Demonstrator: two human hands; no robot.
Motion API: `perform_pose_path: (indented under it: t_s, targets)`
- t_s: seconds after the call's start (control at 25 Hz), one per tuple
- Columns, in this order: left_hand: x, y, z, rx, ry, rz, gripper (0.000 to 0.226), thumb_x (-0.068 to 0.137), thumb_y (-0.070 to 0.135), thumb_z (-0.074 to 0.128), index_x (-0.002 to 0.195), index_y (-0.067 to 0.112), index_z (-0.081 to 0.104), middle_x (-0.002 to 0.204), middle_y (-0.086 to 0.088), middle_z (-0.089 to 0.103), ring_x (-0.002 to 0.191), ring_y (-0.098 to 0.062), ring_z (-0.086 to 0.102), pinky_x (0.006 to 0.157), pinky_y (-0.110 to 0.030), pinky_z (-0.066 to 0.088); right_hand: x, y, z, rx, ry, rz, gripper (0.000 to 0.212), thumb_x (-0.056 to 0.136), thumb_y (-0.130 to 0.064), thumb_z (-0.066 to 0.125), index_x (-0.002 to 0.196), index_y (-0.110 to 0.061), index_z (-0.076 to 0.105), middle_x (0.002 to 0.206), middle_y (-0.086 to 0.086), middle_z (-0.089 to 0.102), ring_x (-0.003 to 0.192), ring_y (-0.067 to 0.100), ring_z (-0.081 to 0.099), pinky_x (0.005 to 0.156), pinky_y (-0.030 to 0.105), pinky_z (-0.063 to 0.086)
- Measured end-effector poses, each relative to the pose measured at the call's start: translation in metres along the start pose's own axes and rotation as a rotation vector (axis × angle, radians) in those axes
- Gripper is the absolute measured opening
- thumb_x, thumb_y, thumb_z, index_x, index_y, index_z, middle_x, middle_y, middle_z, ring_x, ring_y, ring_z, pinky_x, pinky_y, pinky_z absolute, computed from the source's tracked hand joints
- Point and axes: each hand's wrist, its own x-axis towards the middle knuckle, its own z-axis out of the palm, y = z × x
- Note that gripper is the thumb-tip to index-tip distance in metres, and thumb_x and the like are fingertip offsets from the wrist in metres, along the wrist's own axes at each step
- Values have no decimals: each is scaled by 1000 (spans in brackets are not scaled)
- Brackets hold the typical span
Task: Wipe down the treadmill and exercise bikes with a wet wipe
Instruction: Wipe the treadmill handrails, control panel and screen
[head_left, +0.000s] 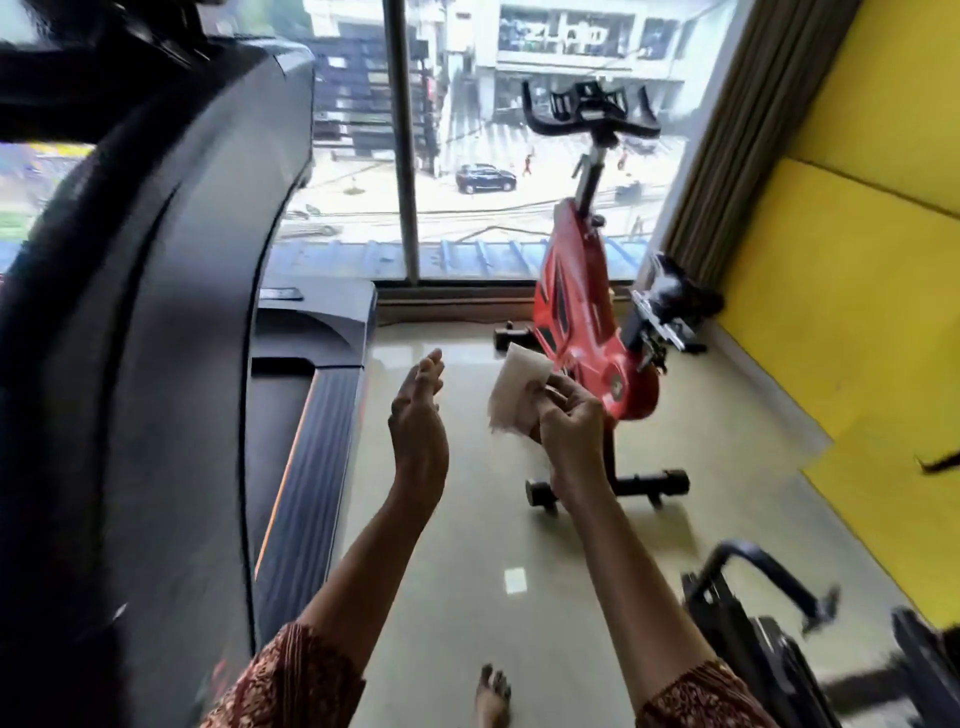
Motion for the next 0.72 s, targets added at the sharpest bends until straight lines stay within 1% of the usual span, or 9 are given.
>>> perform_pose_path:
  t_s: [0.08, 0.16, 0.2, 0.24, 0.36, 0.4, 0.52, 0.6, 0.72]
  targets:
    - [66, 6, 24, -5, 32, 27, 32, 103, 26, 30, 123, 25, 54, 125, -1, 57, 118, -17, 52, 97, -30, 37, 68, -6, 29, 39, -60, 0, 20, 91, 5, 51, 104, 1, 65, 84, 1, 67, 77, 18, 64, 75, 44, 57]
    - [134, 15, 47, -41, 54, 56, 28, 103, 26, 30, 119, 29, 53, 124, 0, 57, 116, -16, 52, 96, -28, 37, 139, -16, 61, 70, -124, -26, 24, 91, 6, 51, 88, -12, 67, 79, -2, 68, 76, 20, 64, 77, 50, 54]
    - [166, 17, 54, -51, 74, 67, 28, 103, 25, 30, 119, 29, 53, 124, 0, 57, 115, -15, 53, 96, -28, 37, 172, -21, 78, 73, -149, -33, 29, 90, 7, 51, 83, -16, 66, 77, -3, 68, 76, 20, 64, 76, 50, 54]
    - [195, 19, 59, -57, 91, 72, 28, 103, 24, 30, 118, 28, 53, 124, 1, 57, 115, -14, 53, 95, -27, 38, 200, -22, 94, 72, -166, -35, 29, 90, 8, 50, 83, -15, 66, 77, -2, 68, 75, 20, 63, 75, 49, 54]
    - [268, 4, 67, -77, 162, 70, 29, 103, 22, 31, 116, 27, 55, 120, 4, 58, 114, -13, 54, 92, -26, 39, 271, -7, 132, 67, -236, -19, 19, 89, 9, 50, 97, 2, 66, 80, 4, 67, 73, 18, 63, 71, 41, 55]
    - [298, -5, 71, -82, 184, 74, 29, 103, 22, 31, 116, 27, 56, 119, 4, 58, 114, -14, 54, 94, -26, 38, 298, 1, 145, 61, -259, -10, 19, 89, 9, 50, 98, 2, 66, 81, 6, 67, 73, 18, 63, 71, 41, 55]
    - [399, -30, 94, -75, 189, 70, 31, 102, 21, 32, 122, 19, 57, 120, 2, 58, 115, -13, 54, 100, -25, 37, 386, 25, 182, 57, -252, 14, 27, 88, 10, 50, 85, -11, 66, 78, 4, 67, 72, 16, 62, 71, 42, 53]
    - [468, -41, 115, -91, 153, 61, 31, 102, 22, 33, 121, 19, 57, 120, 2, 59, 111, -10, 55, 95, -24, 37, 449, 33, 208, 63, -221, 8, 29, 88, 8, 52, 79, -15, 66, 75, 2, 67, 69, 12, 60, 68, 39, 51]
    - [562, -41, 143, -92, 118, 53, 32, 103, 26, 31, 123, 22, 56, 119, 3, 59, 105, -9, 55, 87, -22, 38, 537, 32, 249, 57, -211, -15, 28, 88, 5, 55, 78, -17, 67, 76, 3, 68, 74, 18, 60, 68, 38, 48]
